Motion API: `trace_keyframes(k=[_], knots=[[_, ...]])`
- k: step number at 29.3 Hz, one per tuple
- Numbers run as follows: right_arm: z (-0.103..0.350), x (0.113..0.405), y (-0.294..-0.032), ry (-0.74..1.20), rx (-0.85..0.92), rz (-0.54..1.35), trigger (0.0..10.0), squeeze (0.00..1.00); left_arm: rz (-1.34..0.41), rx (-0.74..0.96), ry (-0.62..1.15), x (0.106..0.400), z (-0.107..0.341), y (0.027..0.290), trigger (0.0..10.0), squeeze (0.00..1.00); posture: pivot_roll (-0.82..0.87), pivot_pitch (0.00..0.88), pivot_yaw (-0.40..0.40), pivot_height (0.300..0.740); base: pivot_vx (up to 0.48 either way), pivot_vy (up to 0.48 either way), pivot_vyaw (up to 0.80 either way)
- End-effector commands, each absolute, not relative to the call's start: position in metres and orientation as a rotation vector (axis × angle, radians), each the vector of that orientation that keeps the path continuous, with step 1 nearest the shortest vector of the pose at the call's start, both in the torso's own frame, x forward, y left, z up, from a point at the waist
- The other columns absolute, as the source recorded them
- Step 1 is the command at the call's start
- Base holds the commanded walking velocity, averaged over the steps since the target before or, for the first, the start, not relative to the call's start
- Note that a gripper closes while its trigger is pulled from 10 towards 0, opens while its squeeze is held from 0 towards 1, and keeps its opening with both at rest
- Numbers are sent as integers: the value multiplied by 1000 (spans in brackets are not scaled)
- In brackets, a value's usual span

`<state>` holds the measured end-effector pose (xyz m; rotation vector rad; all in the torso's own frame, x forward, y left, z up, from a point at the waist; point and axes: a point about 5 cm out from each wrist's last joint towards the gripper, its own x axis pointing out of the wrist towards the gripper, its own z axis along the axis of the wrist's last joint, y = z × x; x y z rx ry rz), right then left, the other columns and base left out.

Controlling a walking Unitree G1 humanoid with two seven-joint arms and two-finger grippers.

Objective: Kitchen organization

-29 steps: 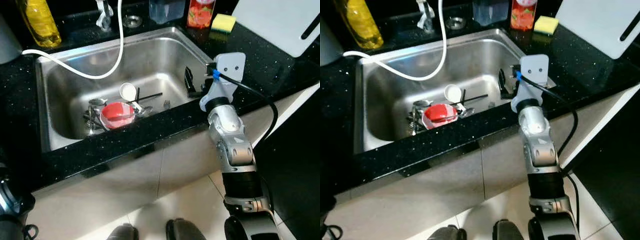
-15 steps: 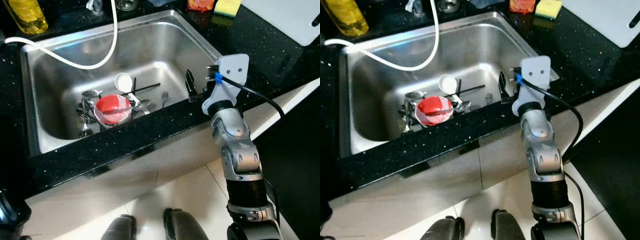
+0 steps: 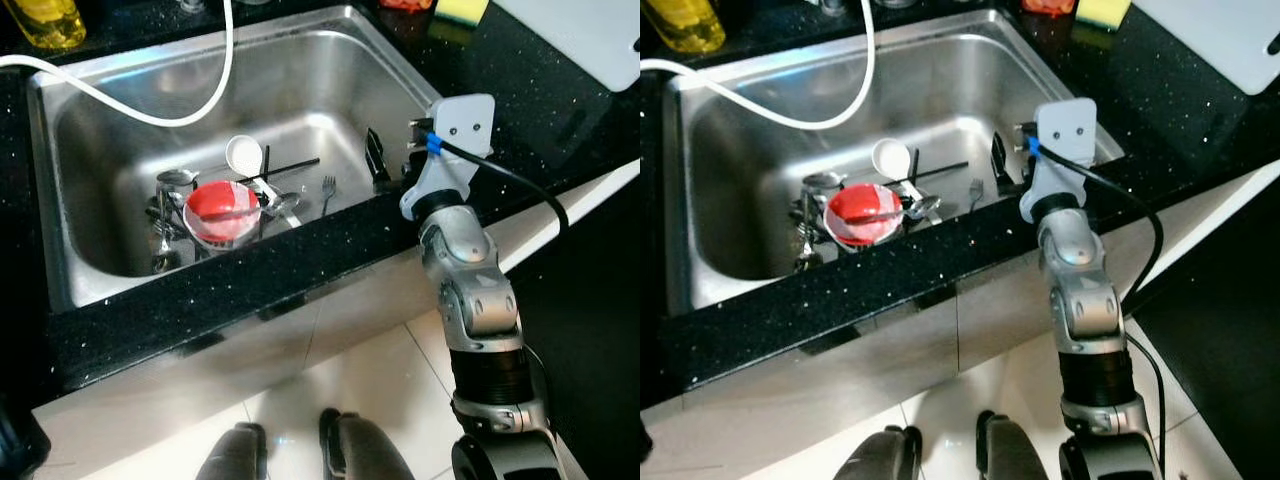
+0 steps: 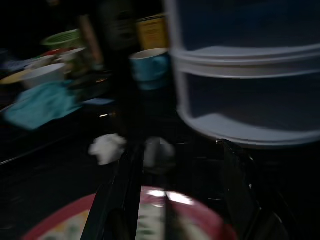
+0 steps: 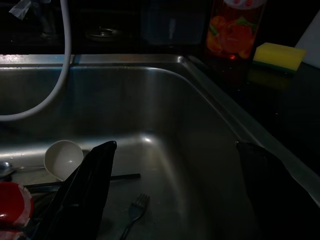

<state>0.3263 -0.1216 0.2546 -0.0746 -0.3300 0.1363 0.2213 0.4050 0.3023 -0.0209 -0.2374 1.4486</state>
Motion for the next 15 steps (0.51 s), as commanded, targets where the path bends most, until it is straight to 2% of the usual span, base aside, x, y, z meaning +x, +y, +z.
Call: trace_keyframes(k=[1, 3, 4, 5, 7, 9, 12, 15], knots=[[239, 329, -121, -253, -74, 144, 10000, 0, 1500, -17, -215, 214, 298, 408, 10000, 0, 27, 237, -24, 740, 0, 0, 0], [240, 329, -121, -255, -75, 144, 10000, 0, 1523, -45, -189, 211, 292, 410, 10000, 0, 23, 235, -27, 740, 0, 0, 0], [241, 329, -122, -259, -79, 143, 10000, 0, 1543, -145, -109, 209, 273, 415, 10000, 0, 14, 231, -24, 740, 0, 0, 0], [241, 329, -122, -259, -79, 143, 10000, 0, 1543, -145, -109, 209, 273, 415, 10000, 0, 14, 231, -24, 740, 0, 0, 0], [243, 329, -125, -263, -83, 131, 10000, 0, 1472, -261, -20, 218, 256, 417, 10000, 0, 7, 233, -19, 740, 0, 0, 0], [242, 329, -126, -263, -83, 128, 10000, 0, 1452, -278, -6, 220, 254, 418, 10000, 0, 7, 233, -19, 740, 0, 0, 0], [241, 327, -127, -260, -84, 121, 10000, 0, 1290, -376, 23, 240, 250, 413, 10000, 0, 3, 233, -13, 740, 0, 0, 0], [241, 326, -127, -259, -84, 120, 10000, 0, 1268, -385, 26, 244, 251, 412, 10000, 0, 2, 236, -10, 740, 0, 0, 0]])
